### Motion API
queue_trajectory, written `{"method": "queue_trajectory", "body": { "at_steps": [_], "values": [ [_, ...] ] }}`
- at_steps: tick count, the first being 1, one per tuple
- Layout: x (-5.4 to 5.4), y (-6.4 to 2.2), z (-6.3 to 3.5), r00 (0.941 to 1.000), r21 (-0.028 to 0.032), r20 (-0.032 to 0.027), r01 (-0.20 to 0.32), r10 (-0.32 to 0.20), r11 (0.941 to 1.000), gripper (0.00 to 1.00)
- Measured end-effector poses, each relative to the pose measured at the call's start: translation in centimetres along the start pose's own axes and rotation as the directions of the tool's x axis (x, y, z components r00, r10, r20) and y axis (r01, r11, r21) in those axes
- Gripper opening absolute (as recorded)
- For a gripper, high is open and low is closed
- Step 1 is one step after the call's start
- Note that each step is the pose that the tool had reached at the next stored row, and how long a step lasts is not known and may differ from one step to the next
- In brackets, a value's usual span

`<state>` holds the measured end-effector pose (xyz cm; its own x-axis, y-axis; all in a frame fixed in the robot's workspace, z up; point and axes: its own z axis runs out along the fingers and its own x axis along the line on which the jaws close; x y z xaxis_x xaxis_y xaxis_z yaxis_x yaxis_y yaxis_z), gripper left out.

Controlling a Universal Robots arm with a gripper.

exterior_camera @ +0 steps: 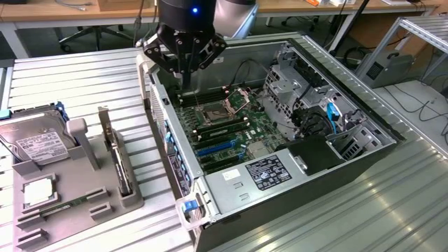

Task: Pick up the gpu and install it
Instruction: 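Reach for the gpu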

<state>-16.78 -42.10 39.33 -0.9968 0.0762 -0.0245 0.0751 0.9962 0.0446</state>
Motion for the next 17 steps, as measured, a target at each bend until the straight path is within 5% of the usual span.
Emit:
{"method": "queue_trajectory", "body": {
  "at_steps": [17],
  "values": [
    [7.4, -1.7, -0.23, 1.0, -0.0002, 0.0002, 0.0, 0.0, 1.0, 0.11]
  ]
}}
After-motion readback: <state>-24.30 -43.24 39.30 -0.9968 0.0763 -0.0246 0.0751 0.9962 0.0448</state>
